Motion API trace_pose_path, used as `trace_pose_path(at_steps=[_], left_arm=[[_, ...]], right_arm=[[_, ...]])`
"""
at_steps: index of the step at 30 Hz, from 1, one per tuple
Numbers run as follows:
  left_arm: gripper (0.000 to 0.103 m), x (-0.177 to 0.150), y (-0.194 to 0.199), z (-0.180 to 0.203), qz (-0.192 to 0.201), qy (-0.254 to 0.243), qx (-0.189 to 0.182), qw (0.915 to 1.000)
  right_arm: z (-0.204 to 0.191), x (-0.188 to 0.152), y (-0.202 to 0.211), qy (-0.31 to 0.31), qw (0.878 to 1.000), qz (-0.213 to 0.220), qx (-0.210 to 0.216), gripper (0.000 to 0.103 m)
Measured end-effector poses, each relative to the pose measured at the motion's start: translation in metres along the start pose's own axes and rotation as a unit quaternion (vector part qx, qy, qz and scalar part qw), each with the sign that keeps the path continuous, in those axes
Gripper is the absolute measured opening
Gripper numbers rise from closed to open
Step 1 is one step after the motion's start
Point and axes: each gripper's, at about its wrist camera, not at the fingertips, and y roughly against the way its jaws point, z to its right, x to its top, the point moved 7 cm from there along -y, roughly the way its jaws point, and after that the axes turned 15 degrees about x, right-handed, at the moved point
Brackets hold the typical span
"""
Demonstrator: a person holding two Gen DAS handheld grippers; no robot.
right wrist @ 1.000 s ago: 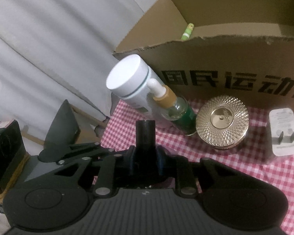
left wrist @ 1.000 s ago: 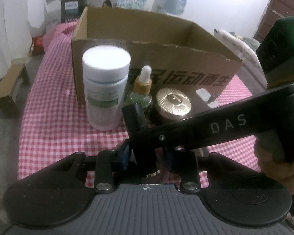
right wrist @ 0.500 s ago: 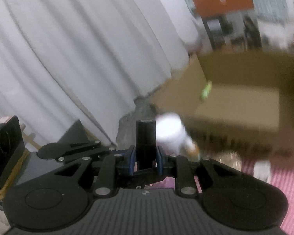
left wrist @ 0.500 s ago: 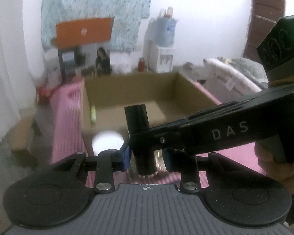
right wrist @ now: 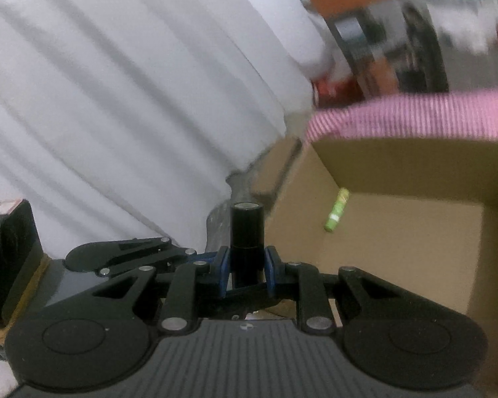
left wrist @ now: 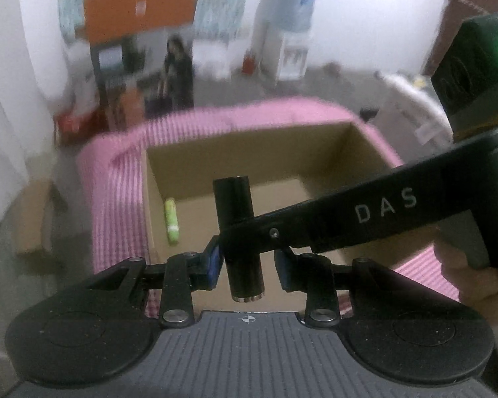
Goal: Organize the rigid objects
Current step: 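Carry the black tube with the right tool into the box and release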
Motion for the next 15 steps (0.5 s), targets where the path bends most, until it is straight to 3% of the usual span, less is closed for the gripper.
trace_pose_path(at_steps=[3, 8, 15], left_arm=[[0.032, -0.006, -0.03, -0.002, -0.044, -0.004, 0.008, 0.999], [0.032, -0.016, -0.055, -0.007, -0.082, -0.011, 0.023, 0.9963], [0.036, -0.013, -0.059, -0.005, -0.079, -0.043, 0.058, 0.9943]], right_arm=[[0.035, 0.005, -0.021, -0.057, 0.998, -0.033, 0.007, 0.024], [0.072, 0.006, -0.048, -0.11, 0.991, -0.076, 0.012, 0.024], [0.096, 0.006, -0.067, -0.152, 0.982, -0.11, 0.012, 0.024]])
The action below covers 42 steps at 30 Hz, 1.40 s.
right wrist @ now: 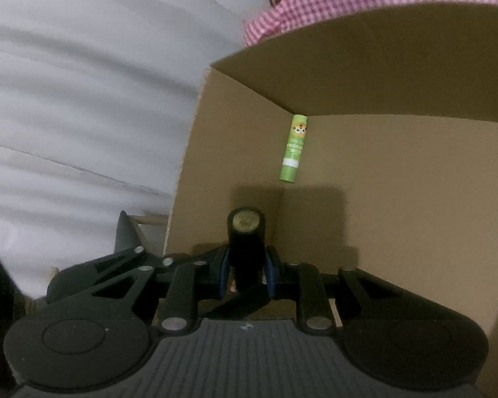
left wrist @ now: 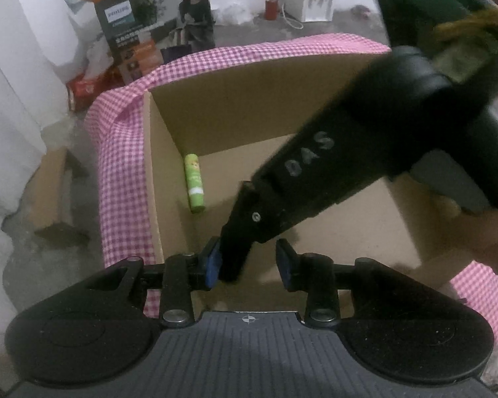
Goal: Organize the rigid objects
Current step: 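Carry the black tube with the right tool into the box and release, then move the right tool to the black oval item in the purple bowl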
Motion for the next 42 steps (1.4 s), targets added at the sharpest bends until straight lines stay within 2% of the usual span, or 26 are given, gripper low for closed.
trace_pose_path(at_steps=[3, 7, 12, 14, 16, 26, 34, 37, 42], left_arm=[[0.041, 0.001, 0.004, 0.0, -0.005, 0.01, -0.014, 0.9998], [0.045, 0.002, 0.01, -0.002, 0.006, 0.016, -0.015, 0.9997], [0.051, 0.002, 0.034, -0.008, 0.049, 0.026, -0.006, 0.9984], [0.053, 0.0, 0.048, -0.013, 0.065, 0.036, -0.011, 0.9972], [0.055, -0.002, 0.06, -0.017, 0.081, 0.045, -0.013, 0.9956], [0.059, -0.036, 0.112, -0.031, 0.133, 0.084, -0.03, 0.9872], [0.06, -0.078, 0.136, -0.022, 0.164, 0.091, -0.051, 0.981], [0.06, -0.097, 0.136, -0.01, 0.16, 0.082, -0.062, 0.9818], [0.06, -0.133, 0.124, 0.012, 0.137, 0.074, -0.073, 0.9851]], right_arm=[[0.009, 0.004, -0.009, -0.009, 1.0, -0.009, -0.014, 0.025], [0.015, 0.007, -0.022, -0.02, 0.999, -0.019, -0.027, 0.025], [0.014, 0.006, -0.023, -0.026, 0.999, -0.01, -0.028, 0.028], [0.012, 0.002, -0.013, -0.025, 0.999, -0.004, -0.029, 0.04], [0.007, -0.002, -0.007, -0.02, 0.999, 0.003, -0.029, 0.045], [-0.042, -0.035, 0.056, 0.028, 0.998, 0.065, 0.003, 0.045], [-0.078, -0.097, 0.124, 0.073, 0.987, 0.142, 0.027, 0.045], [-0.086, -0.137, 0.142, 0.093, 0.982, 0.164, 0.027, 0.045], [-0.082, -0.201, 0.145, 0.104, 0.977, 0.181, 0.032, 0.044]])
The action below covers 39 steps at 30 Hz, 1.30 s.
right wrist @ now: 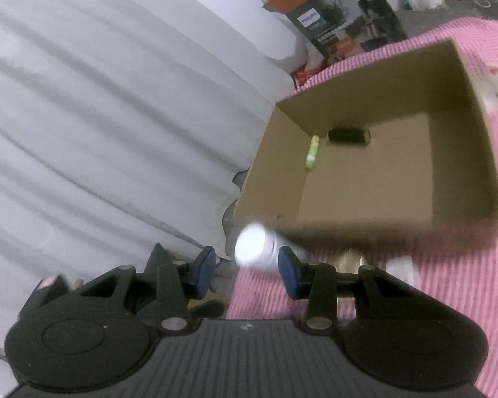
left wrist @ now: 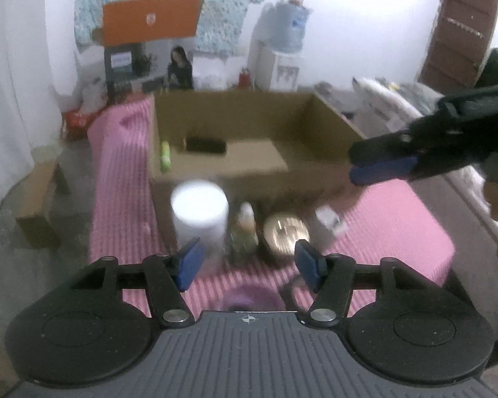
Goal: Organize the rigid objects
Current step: 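Move the right tool to the black oval item in the purple bowl, then close the right tool on the black oval item and lift it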
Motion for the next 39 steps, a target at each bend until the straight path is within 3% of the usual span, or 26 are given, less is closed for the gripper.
trace_pose_path(at_steps=[7, 15, 22, 28, 39], left_arm=[[0.057, -0.04, -0.017, 0.012, -0.028, -0.017, 0.021, 0.9992], [0.043, -0.059, -0.036, 0.014, -0.048, -0.053, 0.067, 0.9952], [0.031, -0.068, -0.048, 0.008, -0.084, -0.027, 0.054, 0.9946], [0.029, -0.072, -0.049, 0.005, -0.103, 0.013, 0.015, 0.9945], [0.029, -0.066, -0.051, -0.001, -0.098, 0.032, -0.002, 0.9947]], right_arm=[[0.02, -0.066, -0.014, -0.053, 0.998, 0.013, 0.016, 0.041], [0.053, -0.079, -0.065, -0.128, 0.991, -0.036, 0.019, 0.034], [0.069, -0.085, -0.095, -0.16, 0.983, -0.091, -0.005, 0.03], [0.073, -0.085, -0.11, -0.165, 0.977, -0.128, -0.039, 0.03], [0.081, -0.085, -0.133, -0.185, 0.971, -0.141, -0.06, 0.031]])
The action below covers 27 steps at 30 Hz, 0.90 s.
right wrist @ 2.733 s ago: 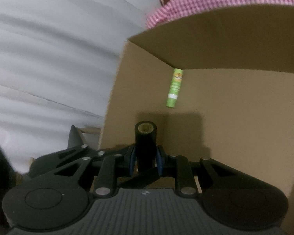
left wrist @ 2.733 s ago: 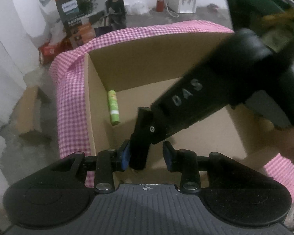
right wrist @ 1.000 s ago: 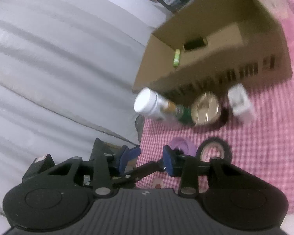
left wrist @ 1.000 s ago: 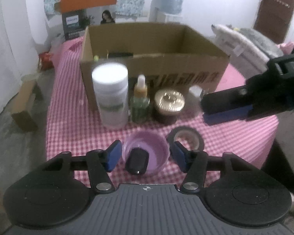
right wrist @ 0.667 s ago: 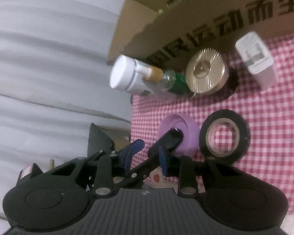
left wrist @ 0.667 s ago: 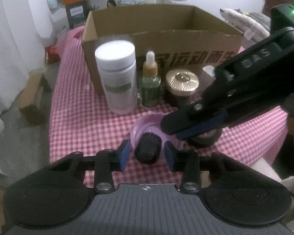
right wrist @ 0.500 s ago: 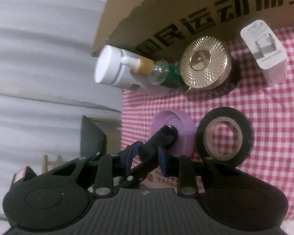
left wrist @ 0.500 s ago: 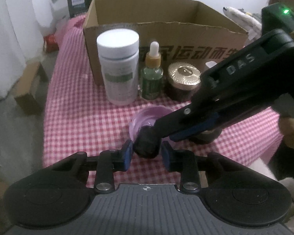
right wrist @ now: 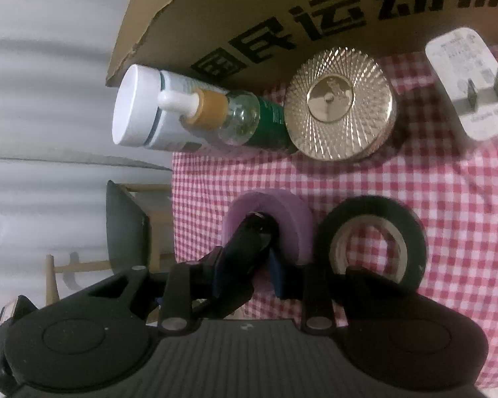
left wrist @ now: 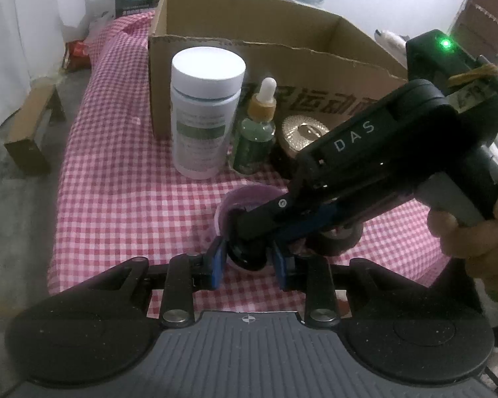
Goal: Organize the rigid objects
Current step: 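Close the right tool on the black oval item and lift it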
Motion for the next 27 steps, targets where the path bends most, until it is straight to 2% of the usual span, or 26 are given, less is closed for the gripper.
trace_pose_path(at_steps=[6, 12, 23, 27], left_arm=[[0.029, 0.001, 0.003, 0.005, 0.006, -0.003, -0.023, 0.9997], [0.029, 0.004, -0.002, 0.011, 0.009, -0.017, -0.02, 0.9996], [0.026, 0.005, -0.032, 0.017, -0.026, -0.021, -0.017, 0.9993], [0.02, 0.004, -0.031, 0.018, -0.024, -0.018, -0.024, 0.9993]], right_arm=[[0.005, 0.005, 0.005, -0.007, 1.0, 0.001, -0.008, 0.034], [0.005, 0.008, 0.005, -0.005, 1.0, 0.004, -0.011, 0.034], [0.001, 0.011, 0.001, 0.015, 1.0, 0.001, -0.023, 0.036], [0.001, 0.009, 0.003, 0.023, 1.0, 0.009, -0.012, 0.036]])
